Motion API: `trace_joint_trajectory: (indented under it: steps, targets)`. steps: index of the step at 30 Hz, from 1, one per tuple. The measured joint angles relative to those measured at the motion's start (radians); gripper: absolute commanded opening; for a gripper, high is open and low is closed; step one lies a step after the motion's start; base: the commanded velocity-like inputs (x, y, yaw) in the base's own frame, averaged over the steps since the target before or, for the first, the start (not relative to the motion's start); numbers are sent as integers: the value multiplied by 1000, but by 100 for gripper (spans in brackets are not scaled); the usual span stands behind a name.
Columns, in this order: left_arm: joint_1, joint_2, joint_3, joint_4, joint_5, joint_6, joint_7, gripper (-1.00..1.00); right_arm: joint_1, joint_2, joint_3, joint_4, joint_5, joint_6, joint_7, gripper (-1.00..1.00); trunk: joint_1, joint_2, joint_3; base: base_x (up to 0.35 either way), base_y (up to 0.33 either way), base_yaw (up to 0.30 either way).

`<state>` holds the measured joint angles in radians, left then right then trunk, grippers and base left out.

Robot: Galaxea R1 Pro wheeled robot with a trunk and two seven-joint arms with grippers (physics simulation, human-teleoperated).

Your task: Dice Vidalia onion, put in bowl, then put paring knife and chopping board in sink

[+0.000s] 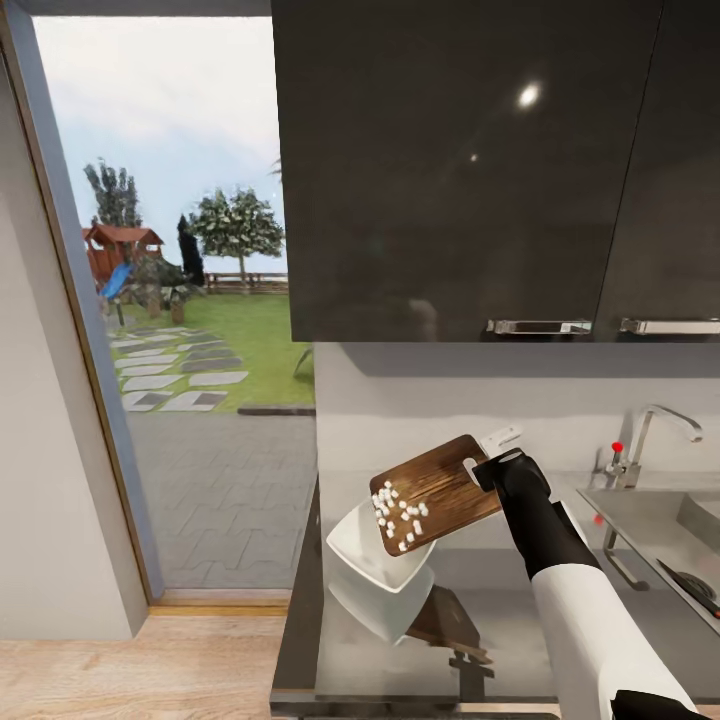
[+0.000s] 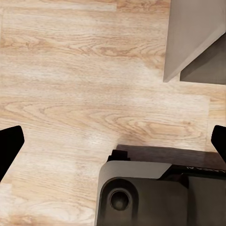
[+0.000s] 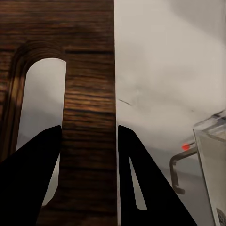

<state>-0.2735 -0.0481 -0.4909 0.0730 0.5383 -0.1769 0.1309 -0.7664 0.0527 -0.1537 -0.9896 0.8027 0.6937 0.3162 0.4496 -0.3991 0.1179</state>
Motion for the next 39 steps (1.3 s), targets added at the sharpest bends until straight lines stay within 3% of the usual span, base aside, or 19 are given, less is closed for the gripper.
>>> trace_joint_trajectory:
  steps: [39]
  targets:
    - [0,2,0,1,0,0,0,100,0,0,0,0,3,6,-1,-100,0,0,0,0,0,0]
